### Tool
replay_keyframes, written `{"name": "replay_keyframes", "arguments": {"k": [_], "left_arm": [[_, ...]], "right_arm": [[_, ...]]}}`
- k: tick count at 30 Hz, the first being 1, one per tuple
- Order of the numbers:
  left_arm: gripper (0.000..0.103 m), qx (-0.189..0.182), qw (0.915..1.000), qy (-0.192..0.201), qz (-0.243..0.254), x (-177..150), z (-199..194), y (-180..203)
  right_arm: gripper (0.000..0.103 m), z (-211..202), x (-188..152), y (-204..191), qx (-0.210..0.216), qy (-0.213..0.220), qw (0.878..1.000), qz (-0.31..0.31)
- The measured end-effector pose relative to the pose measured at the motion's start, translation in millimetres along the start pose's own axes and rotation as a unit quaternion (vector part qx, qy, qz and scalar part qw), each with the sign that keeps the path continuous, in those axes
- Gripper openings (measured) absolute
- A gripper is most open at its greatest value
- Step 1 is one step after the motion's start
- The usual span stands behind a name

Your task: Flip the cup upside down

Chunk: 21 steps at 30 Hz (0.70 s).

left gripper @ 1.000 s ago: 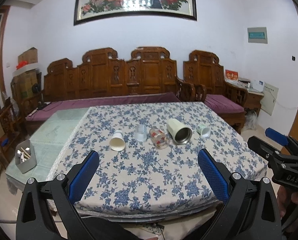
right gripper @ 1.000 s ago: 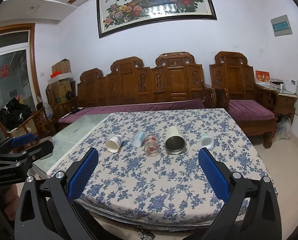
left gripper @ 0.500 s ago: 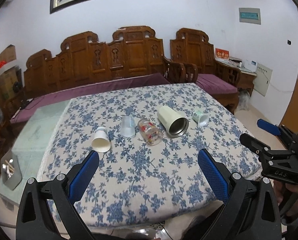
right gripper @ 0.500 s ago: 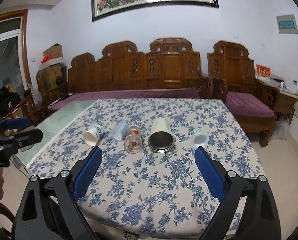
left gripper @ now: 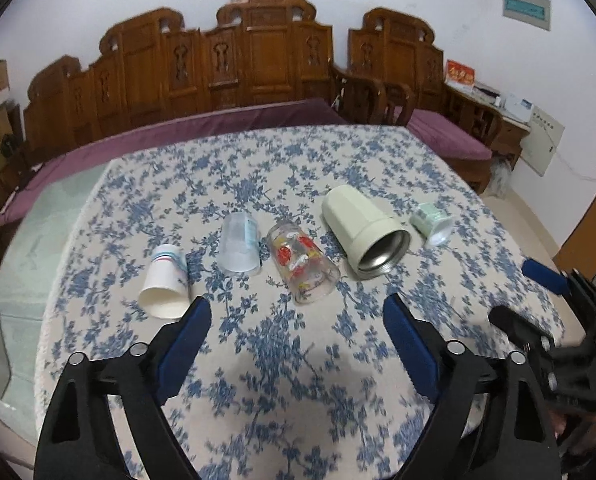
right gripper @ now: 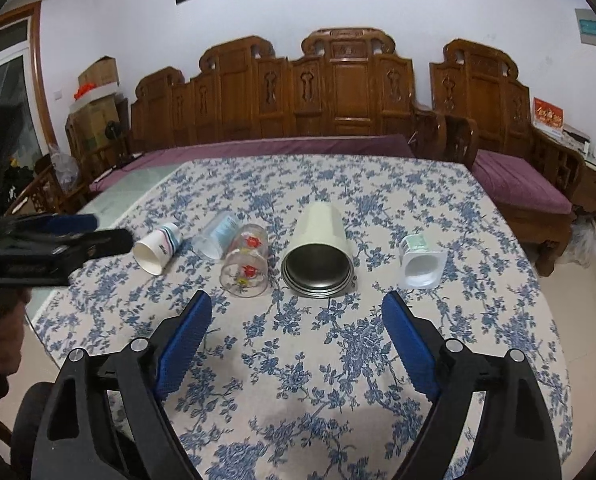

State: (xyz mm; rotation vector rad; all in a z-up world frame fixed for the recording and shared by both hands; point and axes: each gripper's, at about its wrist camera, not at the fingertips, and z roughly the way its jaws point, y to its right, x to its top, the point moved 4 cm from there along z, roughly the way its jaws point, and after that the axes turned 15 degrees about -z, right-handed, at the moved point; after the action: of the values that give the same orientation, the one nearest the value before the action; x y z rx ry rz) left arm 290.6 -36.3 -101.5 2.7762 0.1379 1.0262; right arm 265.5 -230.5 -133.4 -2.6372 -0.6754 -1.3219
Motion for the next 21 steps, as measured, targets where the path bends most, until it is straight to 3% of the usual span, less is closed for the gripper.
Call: {"name": "replay_keyframes", "arguments": {"k": [7,15,21], "left_arm": [[0.078,0.001,0.998,-0.053,-0.035,22,74,-1],[0.077,0.031,0.994,-0.092,-0.05,39,148,3],[0.07,0.055,0.9896,-0.122,-0.052,37,186,6]], "right_arm": [[0.088,37,-7,1,0.011,-0.027,1.0,-0.004],[0.088,65,-22,2,0.024,-0.051,0.998,0.006],[0.088,72,-32,2,0.029,-0.06,0.998,0.013]]}}
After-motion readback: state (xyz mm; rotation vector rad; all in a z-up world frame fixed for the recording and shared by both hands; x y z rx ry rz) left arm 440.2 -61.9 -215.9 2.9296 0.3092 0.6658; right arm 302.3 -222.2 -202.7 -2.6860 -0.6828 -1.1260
